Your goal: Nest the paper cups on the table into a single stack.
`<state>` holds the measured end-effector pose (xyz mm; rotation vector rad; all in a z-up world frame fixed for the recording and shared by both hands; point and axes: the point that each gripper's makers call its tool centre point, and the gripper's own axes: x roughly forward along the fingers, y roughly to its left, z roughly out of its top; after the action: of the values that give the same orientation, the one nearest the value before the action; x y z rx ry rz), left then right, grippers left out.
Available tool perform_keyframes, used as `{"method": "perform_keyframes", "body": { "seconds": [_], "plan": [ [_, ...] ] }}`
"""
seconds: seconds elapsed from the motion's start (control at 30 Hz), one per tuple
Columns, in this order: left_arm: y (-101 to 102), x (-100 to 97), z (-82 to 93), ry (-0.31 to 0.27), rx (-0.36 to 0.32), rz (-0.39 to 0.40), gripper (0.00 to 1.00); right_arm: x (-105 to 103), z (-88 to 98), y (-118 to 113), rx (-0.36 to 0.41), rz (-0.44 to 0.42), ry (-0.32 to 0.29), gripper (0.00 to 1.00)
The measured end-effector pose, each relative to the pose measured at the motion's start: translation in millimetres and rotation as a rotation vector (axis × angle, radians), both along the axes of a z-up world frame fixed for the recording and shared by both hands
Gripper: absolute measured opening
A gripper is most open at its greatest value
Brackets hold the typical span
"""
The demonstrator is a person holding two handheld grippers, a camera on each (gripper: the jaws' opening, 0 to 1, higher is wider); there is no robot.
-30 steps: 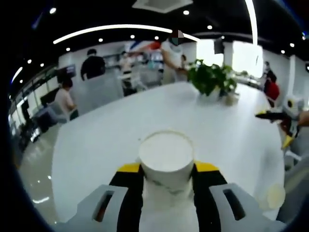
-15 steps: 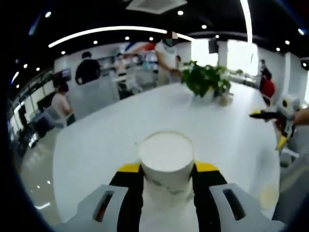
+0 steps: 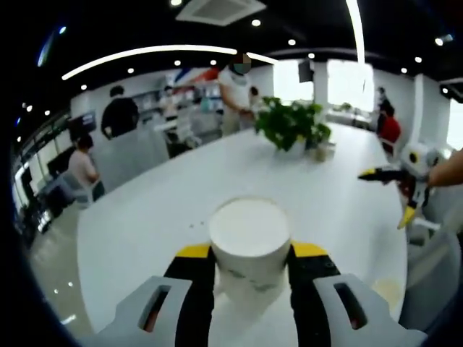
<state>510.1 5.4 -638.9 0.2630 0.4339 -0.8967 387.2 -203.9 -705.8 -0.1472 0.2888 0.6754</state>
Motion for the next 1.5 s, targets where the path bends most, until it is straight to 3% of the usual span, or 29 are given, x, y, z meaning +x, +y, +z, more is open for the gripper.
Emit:
{"method": "perform_keyframes", "body": {
  "seconds": [0.67,0.97,1.5],
  "plan": [
    [-25,-50.9,31.3,-0.006,-0.017,-0.155,0.38,-2,14.4,10,-0.001,0.027,-0.023,1.0],
    [-40,-81.1,38.6,-0.005,-0.037,-0.243,0.38,-6,19.9,15,0.006,0.043,-0.031,1.0],
    [-48,-111.9,48.1,-0.021,-0.06,-0.323,0.38,-10,28.0,25,0.018,0.085,-0.047,0.99]
  ]
}}
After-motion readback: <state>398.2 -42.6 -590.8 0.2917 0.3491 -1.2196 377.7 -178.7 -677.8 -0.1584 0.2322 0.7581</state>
